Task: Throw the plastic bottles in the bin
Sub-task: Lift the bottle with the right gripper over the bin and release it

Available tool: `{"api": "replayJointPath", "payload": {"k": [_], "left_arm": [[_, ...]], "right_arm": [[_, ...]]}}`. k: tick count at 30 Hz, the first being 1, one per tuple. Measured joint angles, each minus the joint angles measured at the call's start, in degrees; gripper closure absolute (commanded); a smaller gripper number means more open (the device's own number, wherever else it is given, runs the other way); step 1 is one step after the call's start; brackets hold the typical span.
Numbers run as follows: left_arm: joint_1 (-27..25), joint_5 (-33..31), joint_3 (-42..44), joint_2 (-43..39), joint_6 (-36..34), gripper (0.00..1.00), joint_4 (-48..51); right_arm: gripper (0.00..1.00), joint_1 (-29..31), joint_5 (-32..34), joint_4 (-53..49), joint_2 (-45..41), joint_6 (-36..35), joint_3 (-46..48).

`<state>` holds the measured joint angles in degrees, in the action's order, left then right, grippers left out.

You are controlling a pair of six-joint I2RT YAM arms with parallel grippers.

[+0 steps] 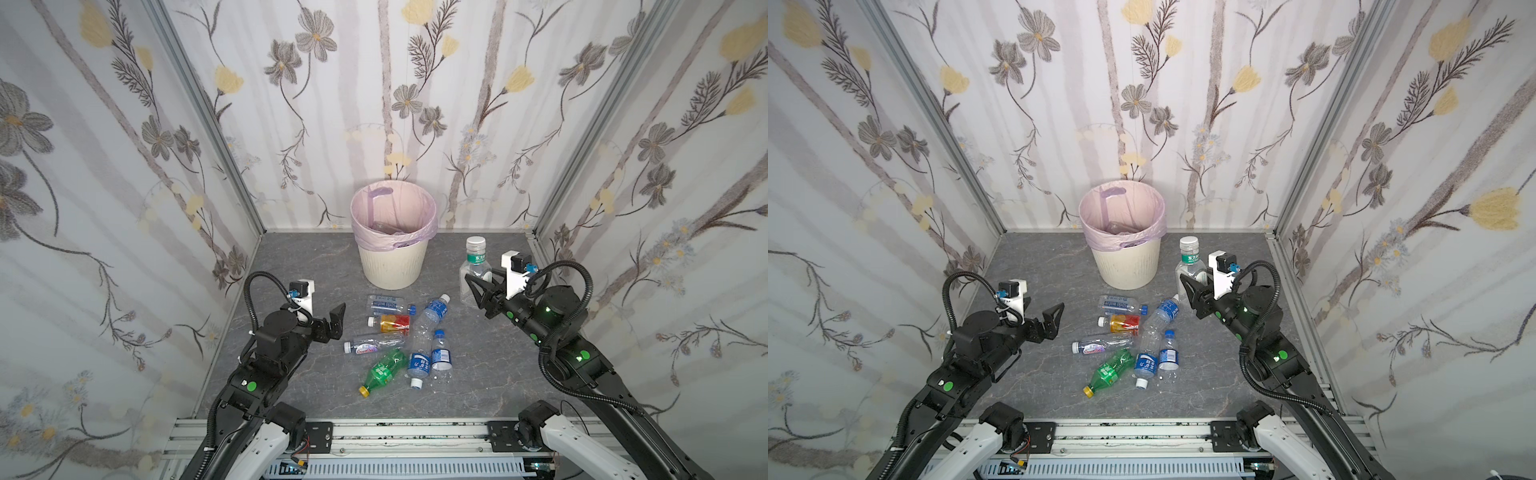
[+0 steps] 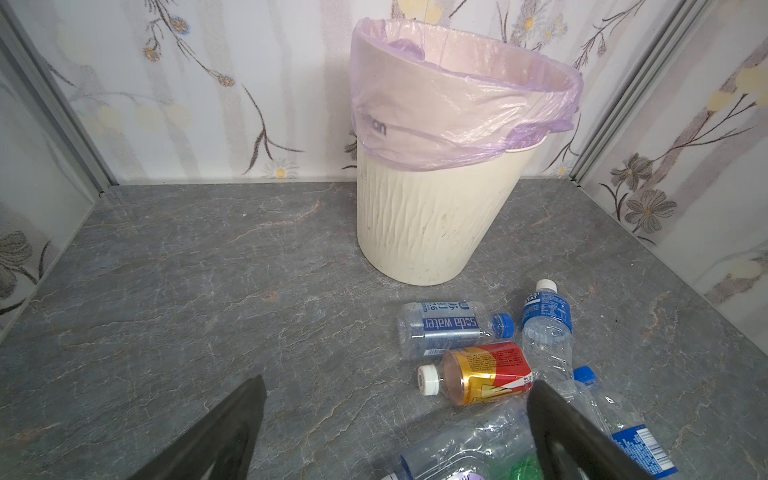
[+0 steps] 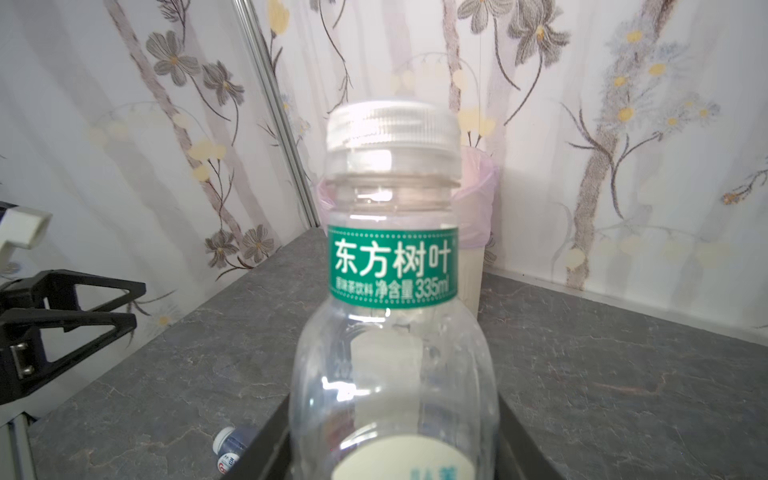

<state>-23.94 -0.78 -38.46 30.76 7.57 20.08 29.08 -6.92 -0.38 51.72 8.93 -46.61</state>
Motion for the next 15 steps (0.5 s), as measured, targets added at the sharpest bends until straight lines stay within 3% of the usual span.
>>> {"api": "replayJointPath", "payload": {"k": [6, 9, 13, 15], "left_arm": [[0.0, 1.0, 0.0, 0.4, -0.2, 0.0, 0.1], [0.0, 1.8, 0.0, 1.5, -0.3, 0.0, 0.1], [0.0, 1.9, -1.1, 3.0, -0.3, 0.0, 0.3], [0.0, 1.6, -1.5, 3.1, -0.3, 0.0, 0.3]], "right_arm": [[0.62, 1.4, 1.2, 1.6, 8.8, 0.2, -8.6], [0.59, 1.6, -0.3, 2.7, 20.7, 0.6, -20.2], [0.21, 1.7, -3.4, 4.7, 43.9, 2.5, -45.5], [0.17, 1.7, -4.0, 3.1, 54.0, 2.6, -57.5]]}}
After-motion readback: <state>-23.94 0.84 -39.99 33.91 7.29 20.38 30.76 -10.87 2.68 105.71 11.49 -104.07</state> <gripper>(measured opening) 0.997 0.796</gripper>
